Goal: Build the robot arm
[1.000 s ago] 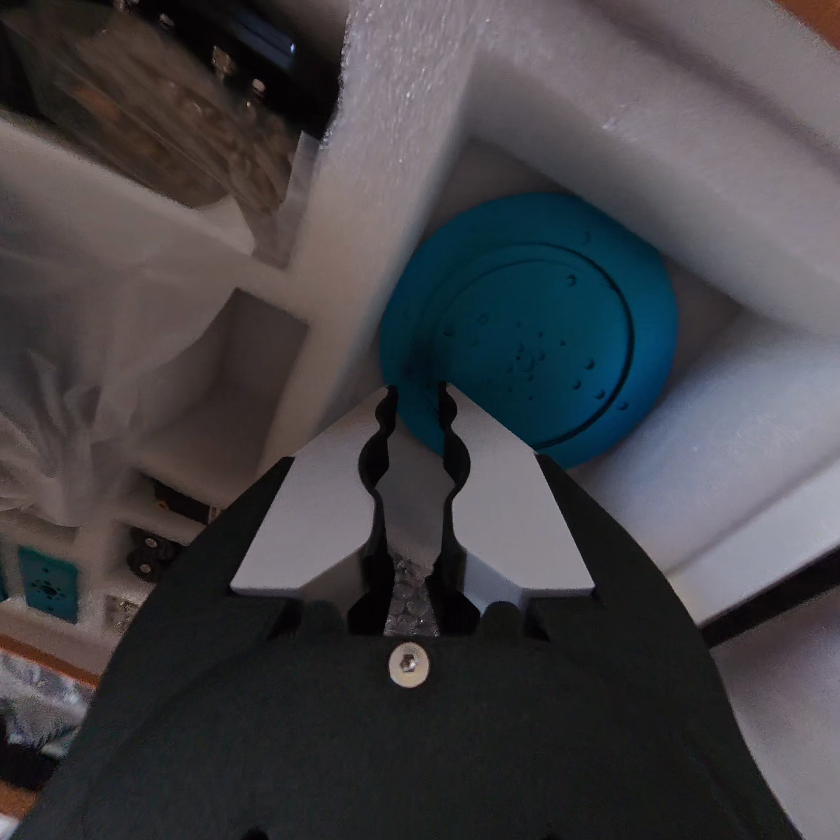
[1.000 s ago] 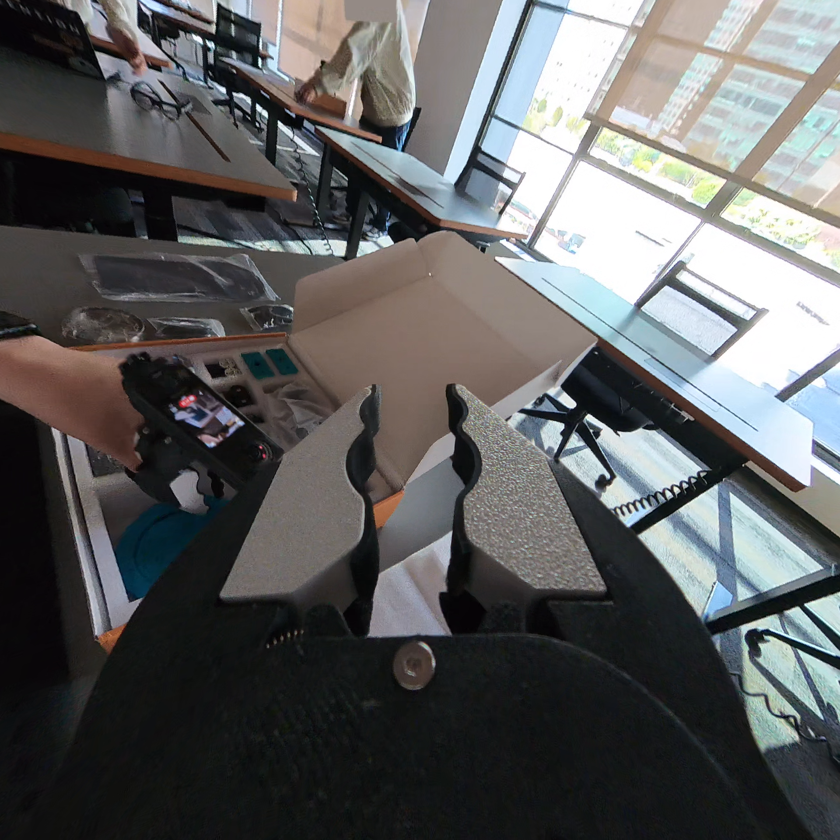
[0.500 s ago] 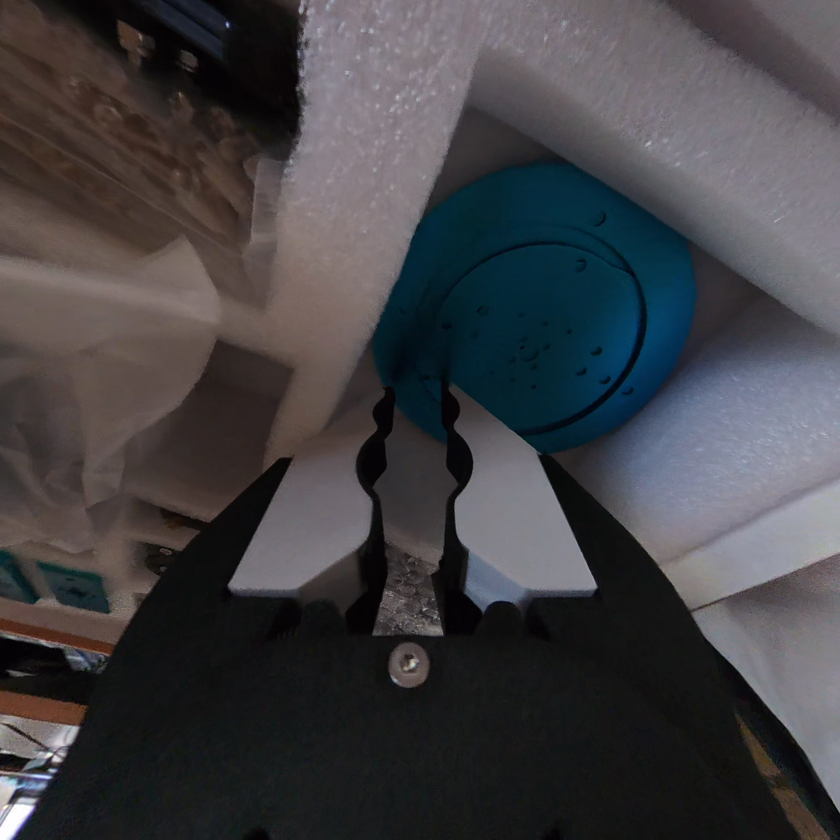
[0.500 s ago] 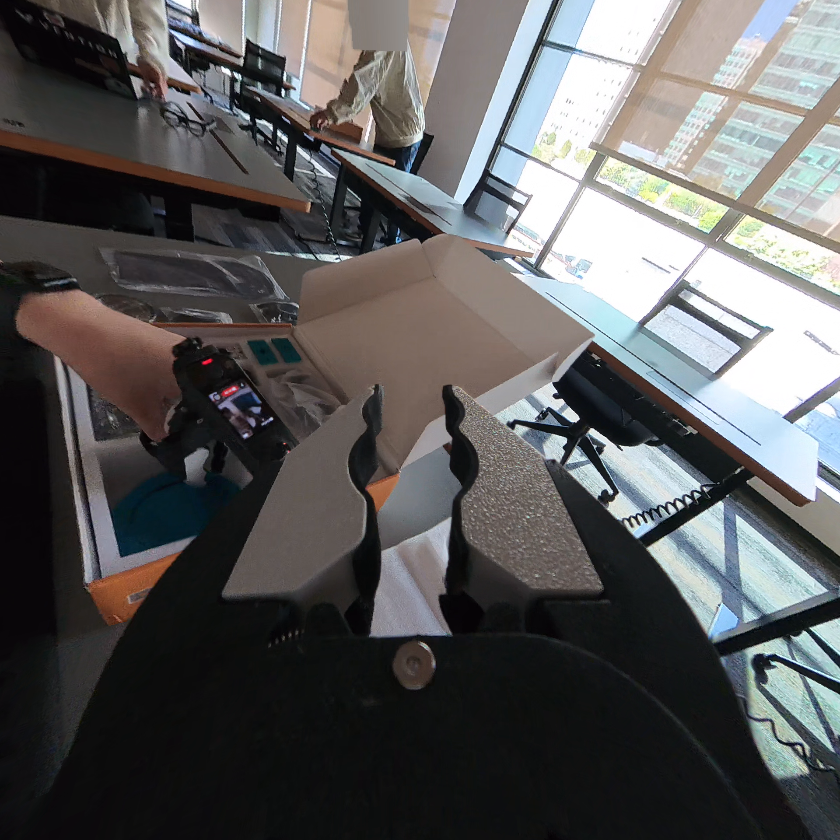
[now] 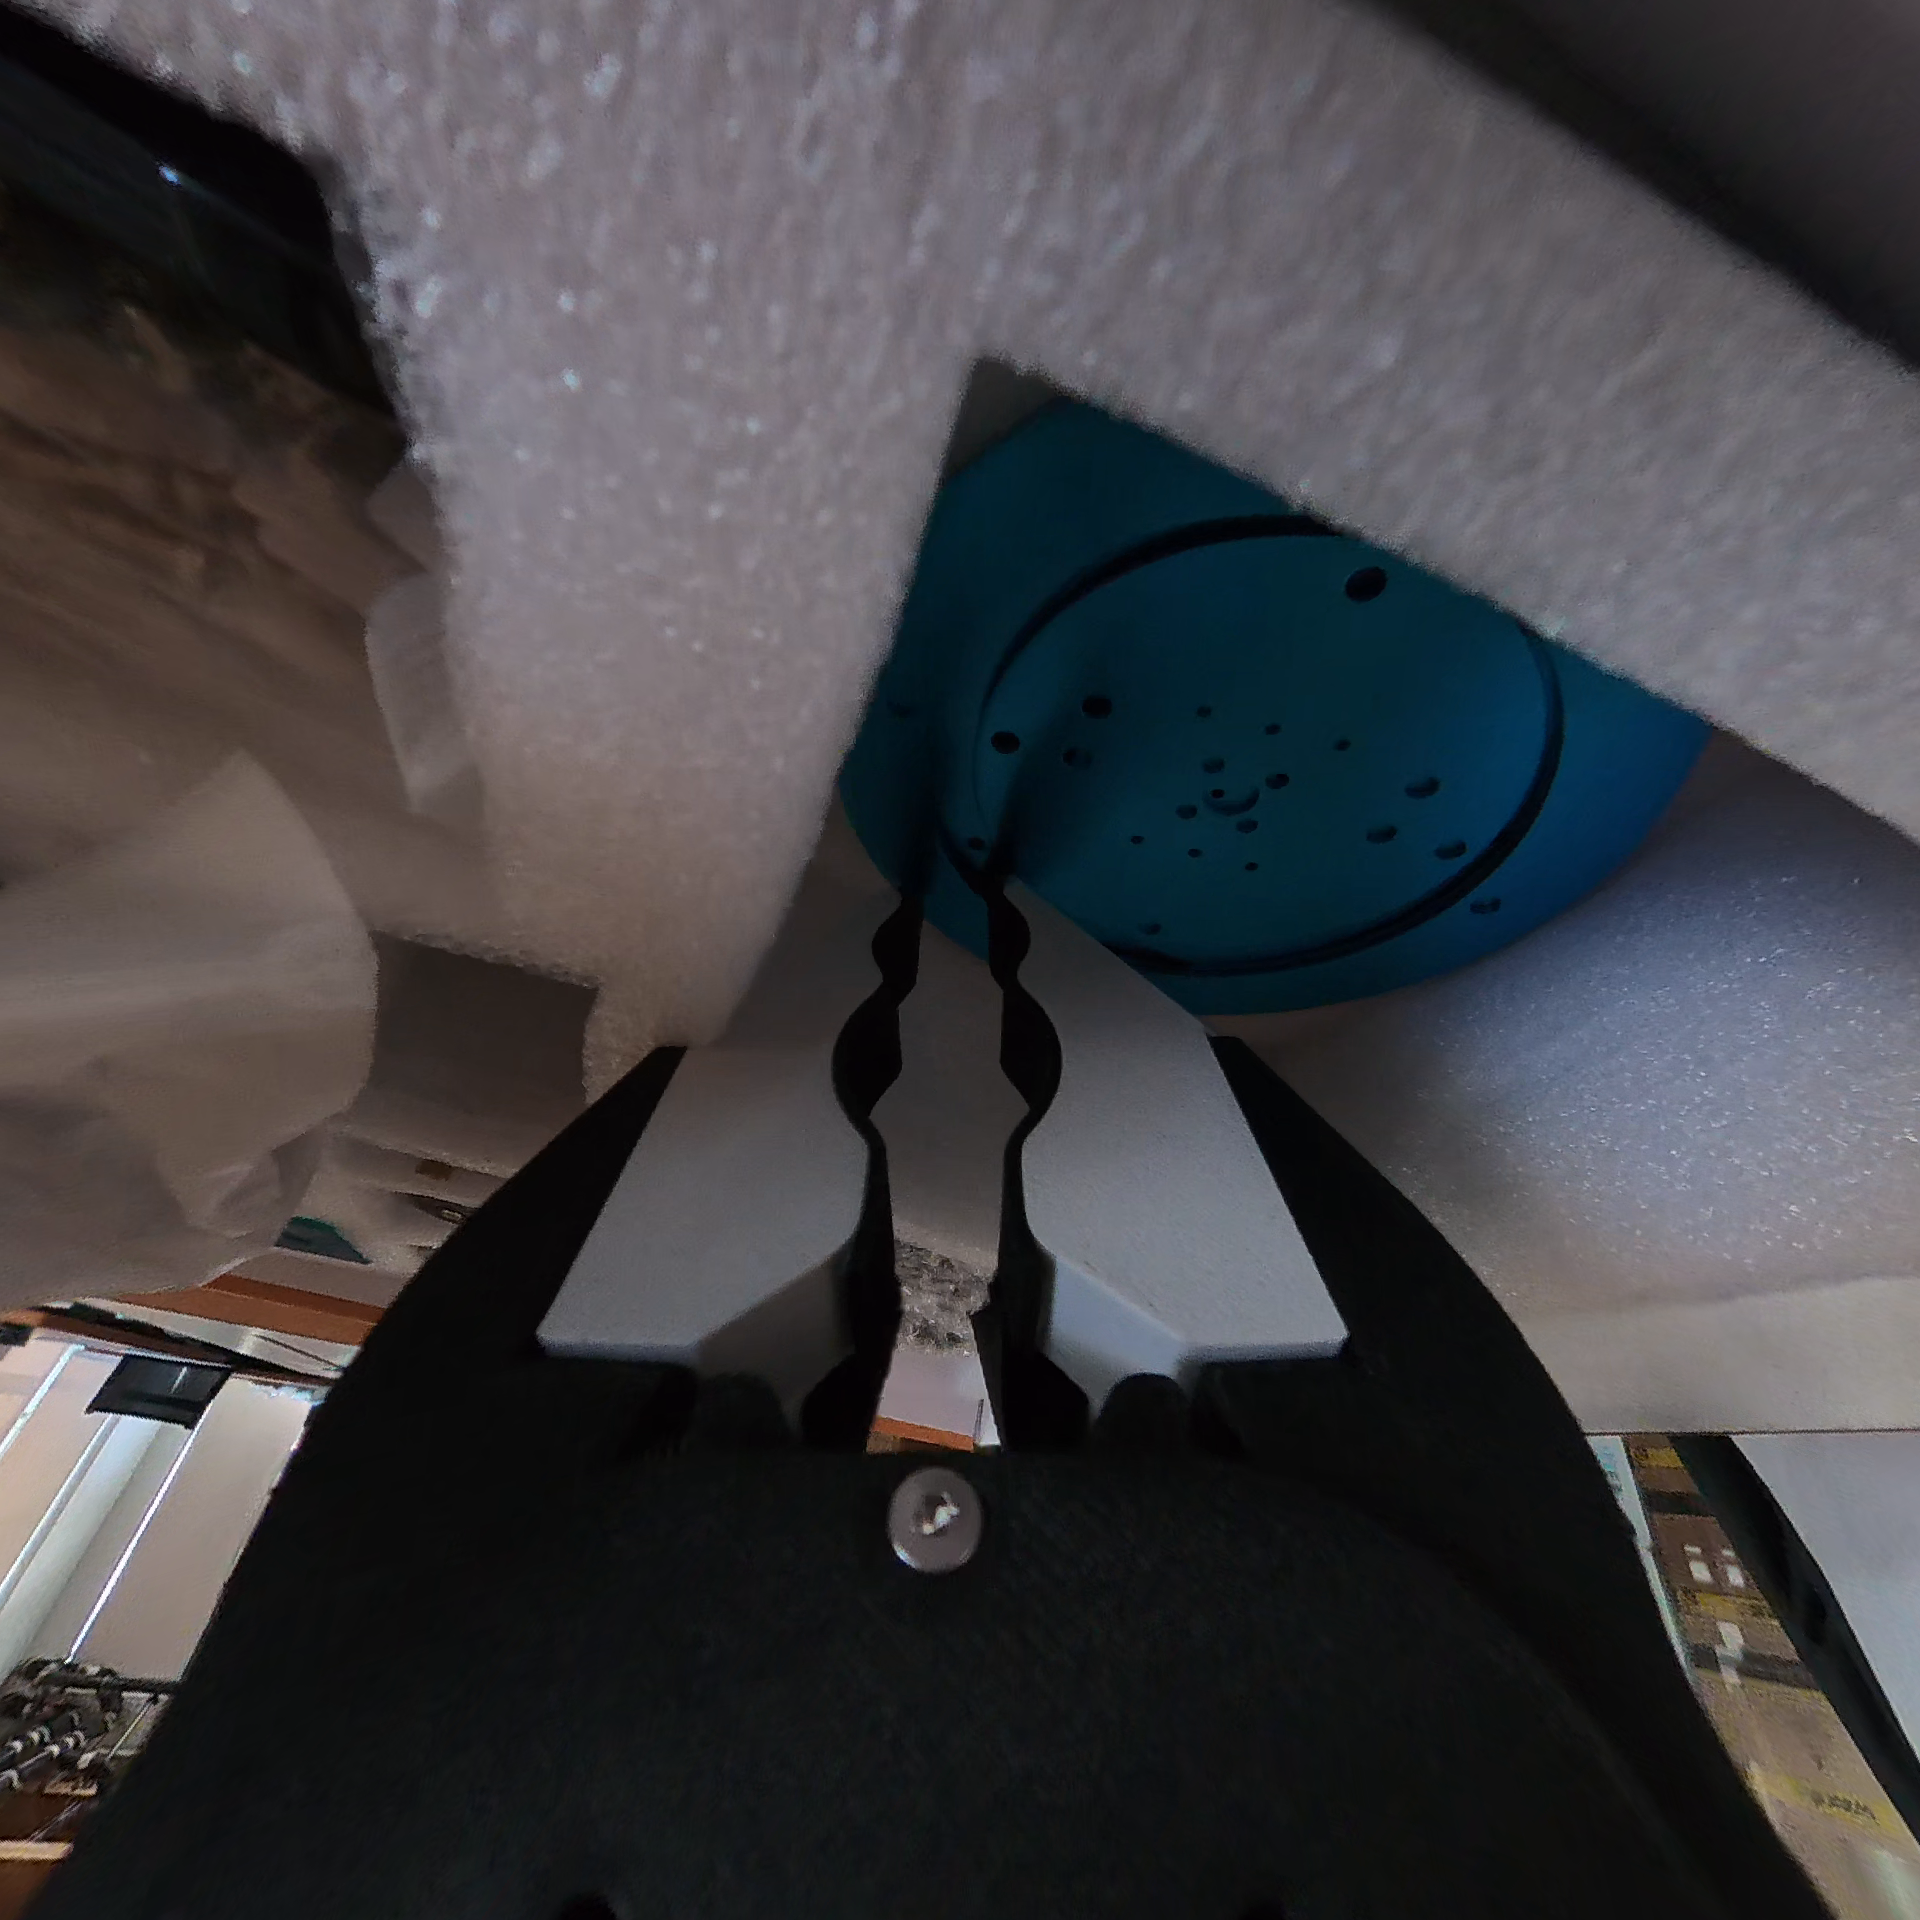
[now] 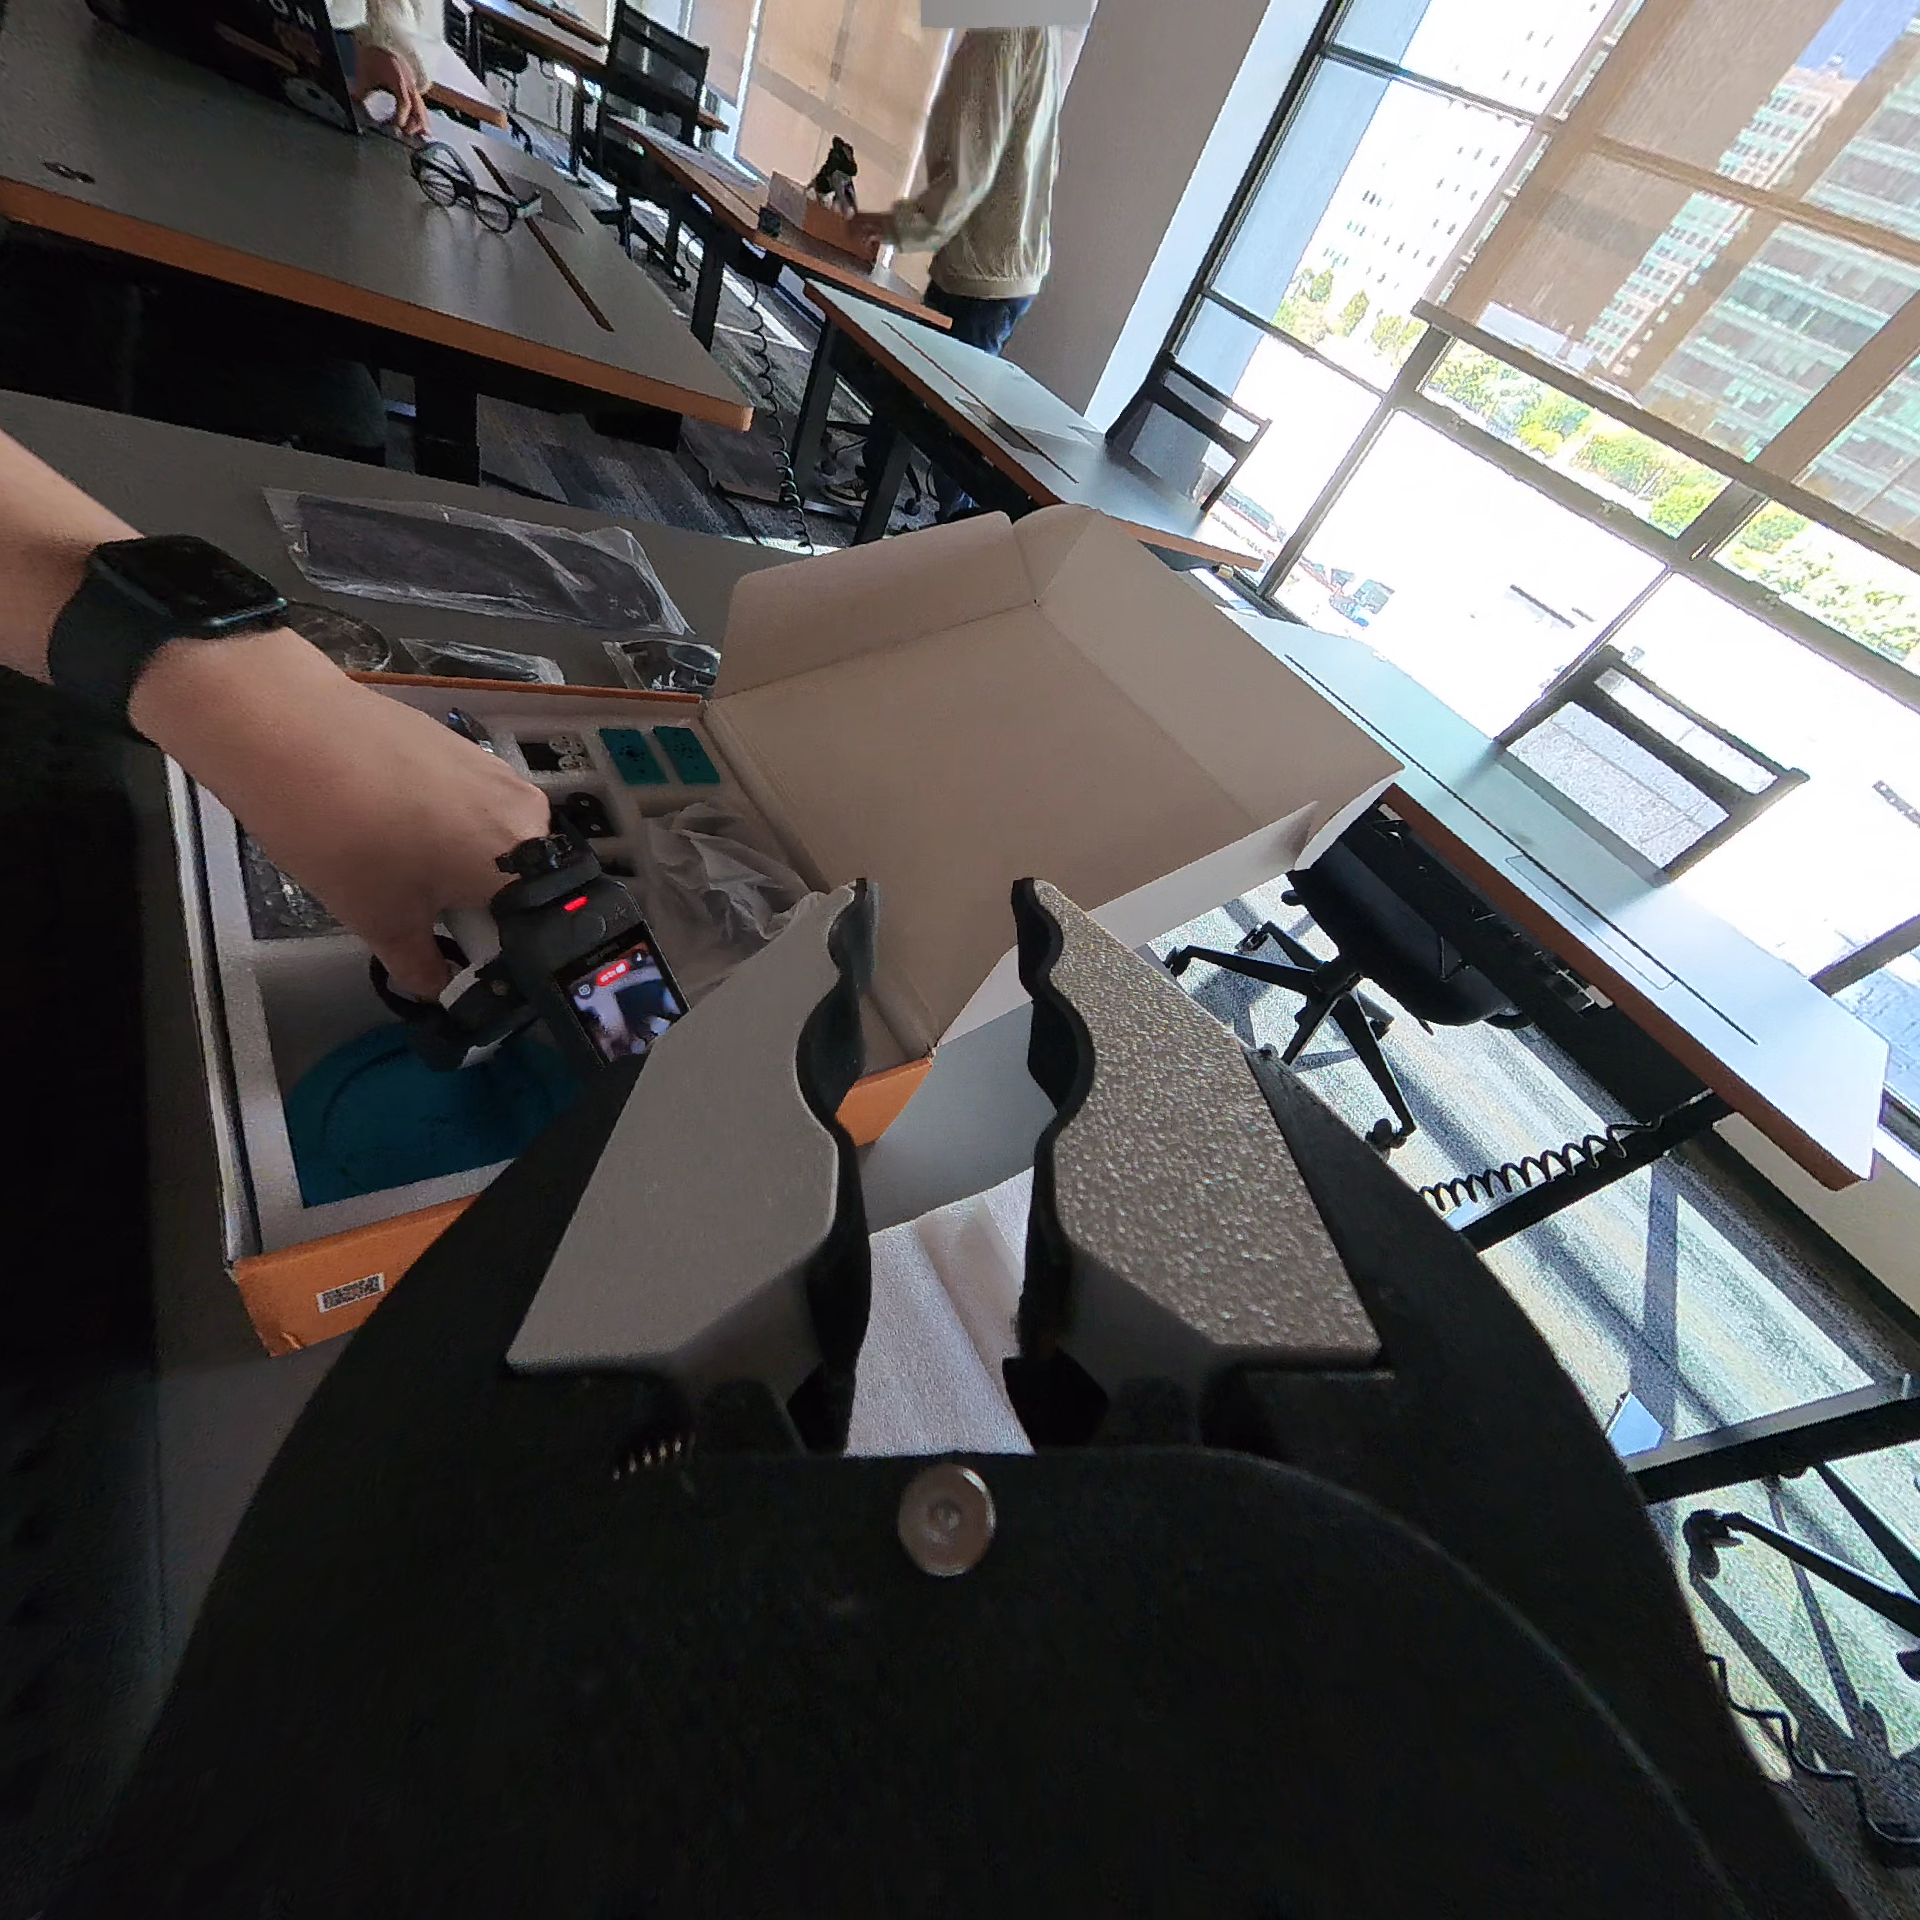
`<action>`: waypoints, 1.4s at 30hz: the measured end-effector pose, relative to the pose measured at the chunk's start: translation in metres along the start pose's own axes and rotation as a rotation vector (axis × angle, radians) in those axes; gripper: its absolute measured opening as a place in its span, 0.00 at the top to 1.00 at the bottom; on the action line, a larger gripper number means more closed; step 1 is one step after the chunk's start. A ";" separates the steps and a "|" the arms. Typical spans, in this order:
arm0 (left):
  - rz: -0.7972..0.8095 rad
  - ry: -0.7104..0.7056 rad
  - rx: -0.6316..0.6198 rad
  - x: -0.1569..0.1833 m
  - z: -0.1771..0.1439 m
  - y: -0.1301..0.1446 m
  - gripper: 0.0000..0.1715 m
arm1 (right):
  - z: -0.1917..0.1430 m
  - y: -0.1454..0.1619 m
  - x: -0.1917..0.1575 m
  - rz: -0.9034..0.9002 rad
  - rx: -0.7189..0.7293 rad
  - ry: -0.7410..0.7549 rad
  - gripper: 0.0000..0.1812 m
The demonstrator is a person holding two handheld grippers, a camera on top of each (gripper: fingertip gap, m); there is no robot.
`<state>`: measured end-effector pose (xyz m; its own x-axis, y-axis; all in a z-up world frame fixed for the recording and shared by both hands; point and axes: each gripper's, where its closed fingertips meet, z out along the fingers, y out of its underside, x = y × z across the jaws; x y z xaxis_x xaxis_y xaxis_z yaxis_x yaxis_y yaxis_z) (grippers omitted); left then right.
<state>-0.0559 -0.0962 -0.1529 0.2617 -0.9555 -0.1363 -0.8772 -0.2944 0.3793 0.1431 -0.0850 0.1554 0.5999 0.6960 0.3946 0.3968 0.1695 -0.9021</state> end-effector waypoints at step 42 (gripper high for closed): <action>-0.592 0.172 1.371 -0.018 -0.135 0.147 0.80 | 0.114 0.156 -0.247 -0.251 -0.682 -1.102 0.76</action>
<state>-0.1349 -0.1253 0.0286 0.6611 -0.7275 0.1838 -0.2905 -0.4740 -0.8312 -0.0224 -0.1508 -0.1025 -0.2885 0.9519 -0.1031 0.8763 0.2191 -0.4290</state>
